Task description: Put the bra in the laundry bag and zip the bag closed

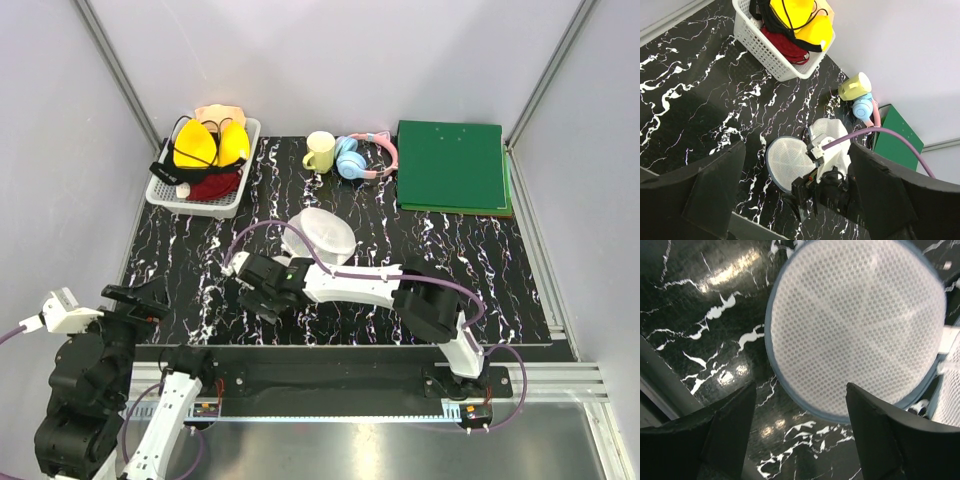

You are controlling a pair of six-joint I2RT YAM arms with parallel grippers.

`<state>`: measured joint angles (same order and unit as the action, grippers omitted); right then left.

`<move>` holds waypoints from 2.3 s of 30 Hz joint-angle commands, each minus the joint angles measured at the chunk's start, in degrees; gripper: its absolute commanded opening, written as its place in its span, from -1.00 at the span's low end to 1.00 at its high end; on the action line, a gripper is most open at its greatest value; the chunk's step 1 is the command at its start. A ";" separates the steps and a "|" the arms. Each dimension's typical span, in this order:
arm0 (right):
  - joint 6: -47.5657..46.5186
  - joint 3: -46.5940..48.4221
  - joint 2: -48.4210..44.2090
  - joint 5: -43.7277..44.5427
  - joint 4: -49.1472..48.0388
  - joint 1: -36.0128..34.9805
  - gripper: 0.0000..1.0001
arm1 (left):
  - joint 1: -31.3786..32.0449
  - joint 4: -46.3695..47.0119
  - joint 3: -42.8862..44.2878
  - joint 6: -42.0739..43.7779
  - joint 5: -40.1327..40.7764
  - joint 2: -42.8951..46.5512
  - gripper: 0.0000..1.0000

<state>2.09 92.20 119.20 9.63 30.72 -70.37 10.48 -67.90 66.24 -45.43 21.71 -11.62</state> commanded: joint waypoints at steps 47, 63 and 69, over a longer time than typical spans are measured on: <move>39.75 -47.80 -55.99 -12.09 -27.47 22.81 -1.00 | 0.24 19.47 -18.50 3.51 -40.95 -11.76 0.43; 37.90 -53.73 -71.91 2.04 -11.00 28.88 -1.00 | 8.74 31.59 -28.54 0.25 -40.27 -29.40 0.57; 36.94 -50.11 -70.51 13.30 2.47 34.24 -0.88 | 10.44 37.47 -21.87 1.57 -37.62 -40.21 0.55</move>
<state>40.77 38.06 48.23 11.88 22.44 -38.68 20.78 -39.31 38.41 -44.45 -18.17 -46.46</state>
